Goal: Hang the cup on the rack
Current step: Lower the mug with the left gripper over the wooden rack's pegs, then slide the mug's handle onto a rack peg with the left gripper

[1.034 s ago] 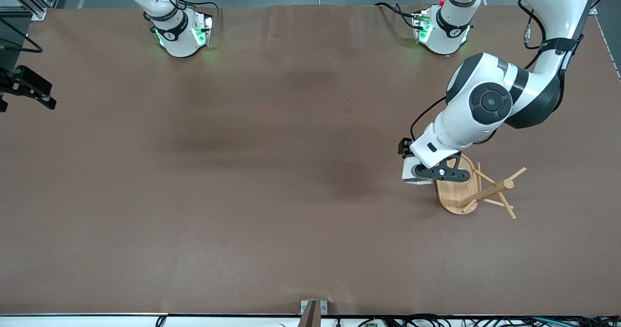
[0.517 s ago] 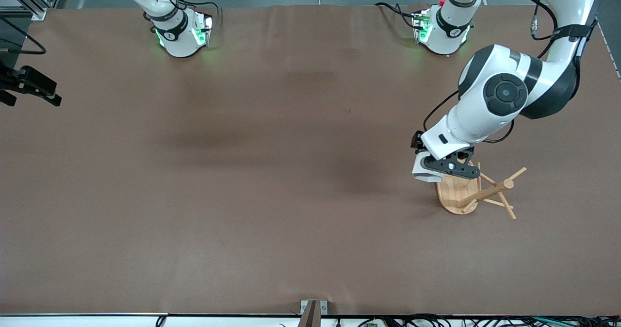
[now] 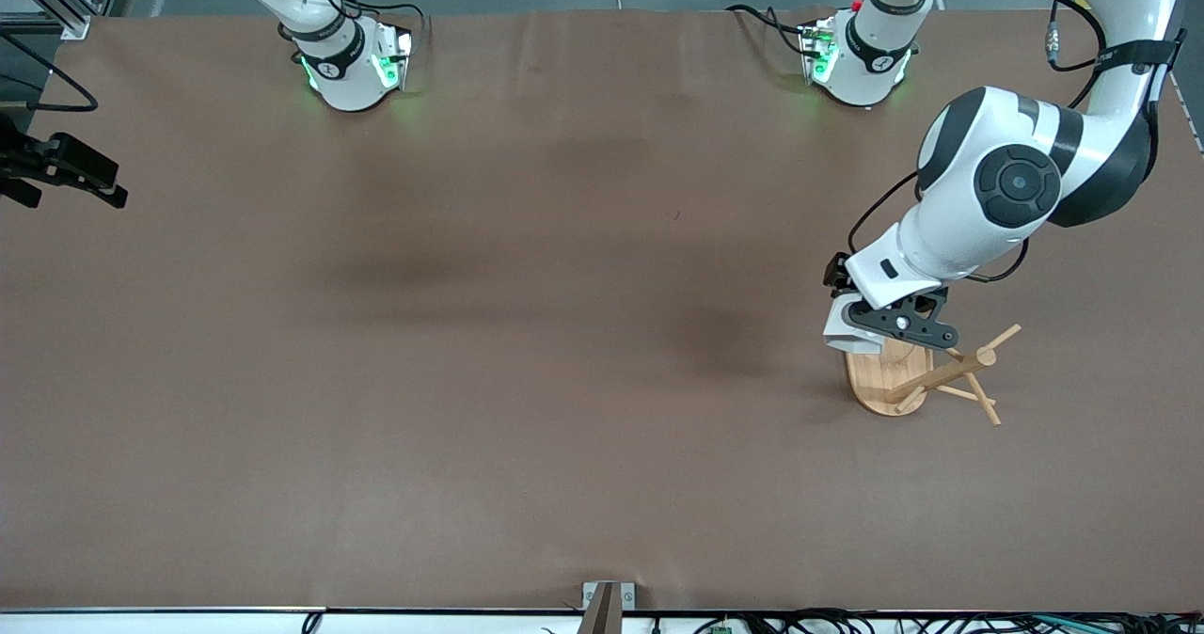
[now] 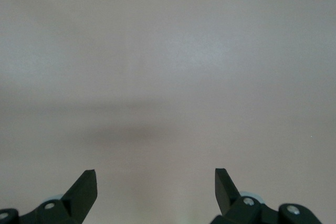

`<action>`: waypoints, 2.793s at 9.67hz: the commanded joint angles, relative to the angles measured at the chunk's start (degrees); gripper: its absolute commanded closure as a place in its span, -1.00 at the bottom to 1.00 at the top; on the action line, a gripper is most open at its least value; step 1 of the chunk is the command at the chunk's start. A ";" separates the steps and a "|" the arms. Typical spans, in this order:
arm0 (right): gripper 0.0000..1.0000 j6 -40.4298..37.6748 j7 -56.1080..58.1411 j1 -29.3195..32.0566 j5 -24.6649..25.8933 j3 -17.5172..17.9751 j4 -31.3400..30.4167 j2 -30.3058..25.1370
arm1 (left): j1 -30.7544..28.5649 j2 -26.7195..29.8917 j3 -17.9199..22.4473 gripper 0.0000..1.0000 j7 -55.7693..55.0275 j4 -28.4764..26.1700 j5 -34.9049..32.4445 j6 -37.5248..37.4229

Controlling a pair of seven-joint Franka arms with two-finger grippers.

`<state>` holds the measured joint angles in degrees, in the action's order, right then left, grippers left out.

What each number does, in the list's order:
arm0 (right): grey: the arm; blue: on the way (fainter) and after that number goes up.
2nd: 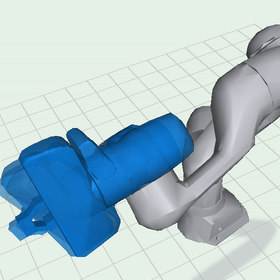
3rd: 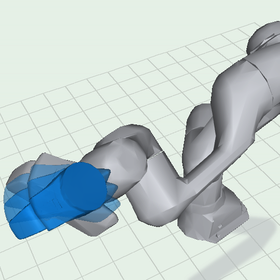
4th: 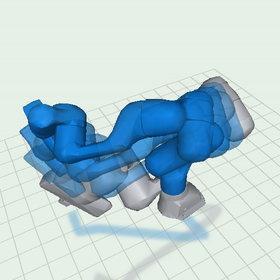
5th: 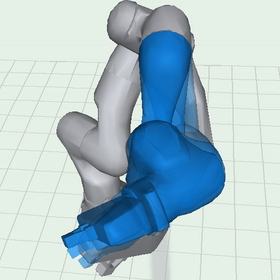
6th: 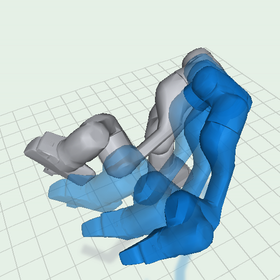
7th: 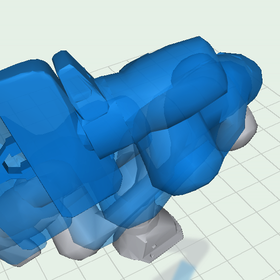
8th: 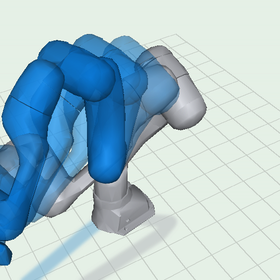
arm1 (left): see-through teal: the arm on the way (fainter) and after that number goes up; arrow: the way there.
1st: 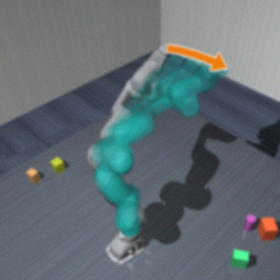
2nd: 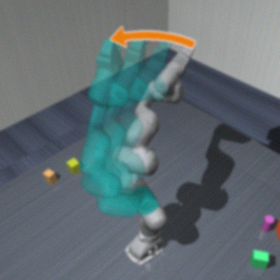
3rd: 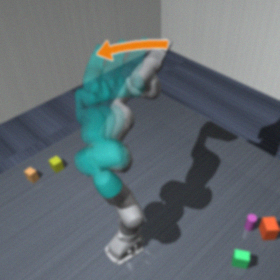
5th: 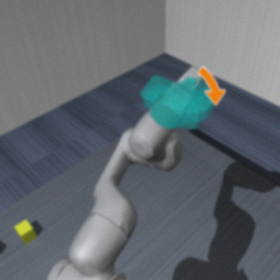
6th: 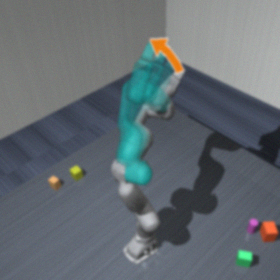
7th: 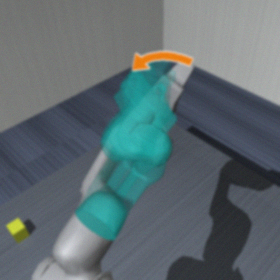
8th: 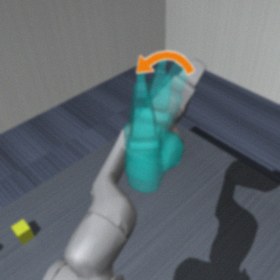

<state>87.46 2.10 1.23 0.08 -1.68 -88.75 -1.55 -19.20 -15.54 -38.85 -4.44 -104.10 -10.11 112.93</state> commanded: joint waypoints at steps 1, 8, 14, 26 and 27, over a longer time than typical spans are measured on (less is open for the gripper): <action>-0.98 0.70 -1.04 0.00 -1.49 -0.43 -1.25 -1.27 | -1.19 -0.11 -0.53 0.49 1.44 -1.81 -0.96 1.50; -0.98 1.40 -1.04 0.00 -0.87 -0.43 -1.34 -1.18 | -2.95 -1.08 -0.44 0.49 5.67 -1.02 -0.78 1.95; -0.99 1.32 -1.04 0.09 -0.70 -0.43 -1.34 -1.09 | -4.01 -1.51 -0.35 0.48 8.83 -1.28 -0.87 1.95; -0.99 1.40 -1.04 0.09 -0.61 -0.52 -1.34 -1.00 | -7.26 -3.62 -0.35 0.48 13.31 -0.93 -0.34 3.62; -0.99 1.40 -1.04 0.09 -0.61 -0.52 -1.34 -1.00 | -7.52 -3.89 -0.35 0.48 13.57 -0.76 -0.34 3.79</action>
<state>88.24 1.81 1.27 -0.37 -2.16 -88.86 -1.55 -26.10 -18.04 -38.77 8.11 -104.09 -10.11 115.52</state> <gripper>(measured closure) 0.004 0.229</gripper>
